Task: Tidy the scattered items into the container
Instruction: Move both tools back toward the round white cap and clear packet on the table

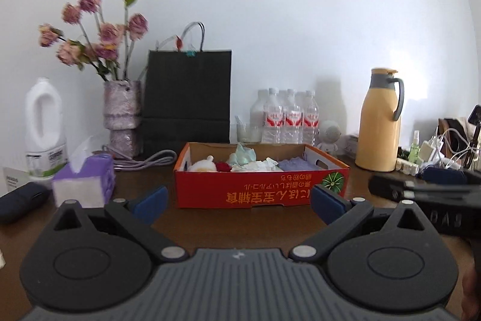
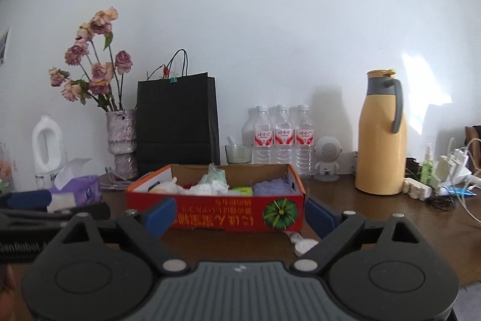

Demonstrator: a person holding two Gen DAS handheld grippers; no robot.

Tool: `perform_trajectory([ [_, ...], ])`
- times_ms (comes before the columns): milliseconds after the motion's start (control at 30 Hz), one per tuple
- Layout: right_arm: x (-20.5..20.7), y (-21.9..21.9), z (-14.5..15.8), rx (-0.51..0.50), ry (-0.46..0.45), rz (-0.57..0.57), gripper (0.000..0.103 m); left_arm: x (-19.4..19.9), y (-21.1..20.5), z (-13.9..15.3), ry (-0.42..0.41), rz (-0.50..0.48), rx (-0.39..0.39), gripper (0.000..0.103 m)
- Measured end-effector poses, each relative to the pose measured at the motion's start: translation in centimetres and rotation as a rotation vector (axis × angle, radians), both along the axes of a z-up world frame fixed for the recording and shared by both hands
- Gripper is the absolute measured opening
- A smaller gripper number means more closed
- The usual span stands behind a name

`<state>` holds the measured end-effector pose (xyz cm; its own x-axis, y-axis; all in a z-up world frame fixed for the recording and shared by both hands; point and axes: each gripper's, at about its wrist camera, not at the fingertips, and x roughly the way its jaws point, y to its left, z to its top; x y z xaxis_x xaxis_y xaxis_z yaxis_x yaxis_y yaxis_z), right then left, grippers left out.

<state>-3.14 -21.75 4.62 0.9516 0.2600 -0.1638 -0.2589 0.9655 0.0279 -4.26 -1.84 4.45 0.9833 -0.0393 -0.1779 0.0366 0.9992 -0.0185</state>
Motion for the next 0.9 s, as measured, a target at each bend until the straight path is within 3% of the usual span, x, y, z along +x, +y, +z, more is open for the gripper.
perform_trajectory([
  [100,-2.3,-0.5,-0.7,-0.034,-0.025,-0.002,0.093,-1.9,0.0,-0.4,-0.036,0.0,0.004,0.103],
  [167,-2.9,-0.6,-0.8,-0.056,-0.031,-0.009,0.095,-2.1,-0.2,-0.6,-0.015,-0.004,0.008,0.103],
  [900,-3.1,-2.2,-1.0,-0.038,-0.018,-0.07,0.099,-1.7,-2.3,-0.8,0.064,-0.022,0.055,0.103],
])
